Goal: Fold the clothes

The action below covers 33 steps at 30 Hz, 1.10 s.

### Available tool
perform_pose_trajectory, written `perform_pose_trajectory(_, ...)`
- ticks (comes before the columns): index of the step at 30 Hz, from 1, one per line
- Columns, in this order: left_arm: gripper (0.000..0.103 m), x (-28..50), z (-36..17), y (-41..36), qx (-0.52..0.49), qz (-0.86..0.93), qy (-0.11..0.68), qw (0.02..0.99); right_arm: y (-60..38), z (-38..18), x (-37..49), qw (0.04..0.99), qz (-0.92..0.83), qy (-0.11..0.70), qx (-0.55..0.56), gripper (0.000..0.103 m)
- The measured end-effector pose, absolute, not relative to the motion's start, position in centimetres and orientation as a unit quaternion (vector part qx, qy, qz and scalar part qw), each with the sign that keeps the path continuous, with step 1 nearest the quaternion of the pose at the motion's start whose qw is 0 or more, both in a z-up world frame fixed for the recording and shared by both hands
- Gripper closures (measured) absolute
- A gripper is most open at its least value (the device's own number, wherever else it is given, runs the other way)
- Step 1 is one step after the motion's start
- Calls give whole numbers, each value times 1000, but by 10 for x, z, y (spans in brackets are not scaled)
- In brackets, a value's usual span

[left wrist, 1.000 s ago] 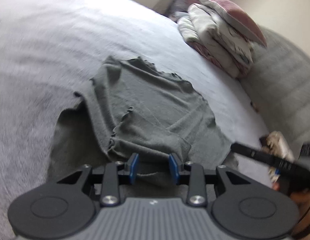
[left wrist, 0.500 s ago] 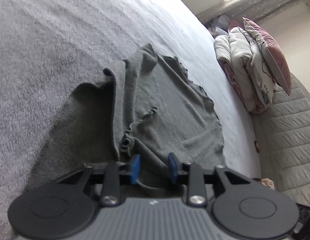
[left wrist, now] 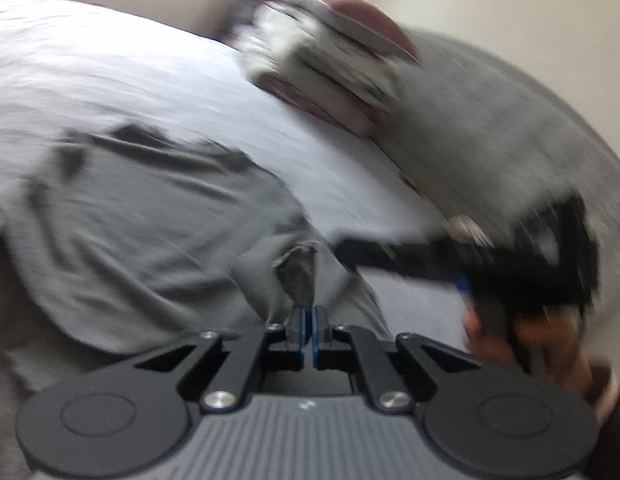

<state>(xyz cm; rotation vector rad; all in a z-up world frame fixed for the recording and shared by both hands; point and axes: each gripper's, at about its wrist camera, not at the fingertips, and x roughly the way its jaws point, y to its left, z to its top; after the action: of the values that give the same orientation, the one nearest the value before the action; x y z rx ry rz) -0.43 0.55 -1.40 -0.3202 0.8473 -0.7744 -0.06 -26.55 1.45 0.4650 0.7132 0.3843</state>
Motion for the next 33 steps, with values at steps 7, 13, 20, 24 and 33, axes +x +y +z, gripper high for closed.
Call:
perform_pose_trajectory(7,91,-32,-19,-23,-50,-467,418,778,-268,9,0,884,183,369,222,63)
perform_pose_trajectory(13,71,-41,-12,-11,27,-455,364,812,-269,6,-8,877,174,405,189,64)
perform_pose_trajectory(20,62,-52,-23,-18,120,-487,309,808,-262,-1,-23,864,161,453,149,64)
perform_pose_trajectory(24,62,-61,-28,-26,156,-492,284,808,-251,-5,-32,864,161,464,110,65)
perform_pose_trajectory(33,95,-73,-28,-44,164,-496,259,812,-258,-7,-43,880,150,434,119,98)
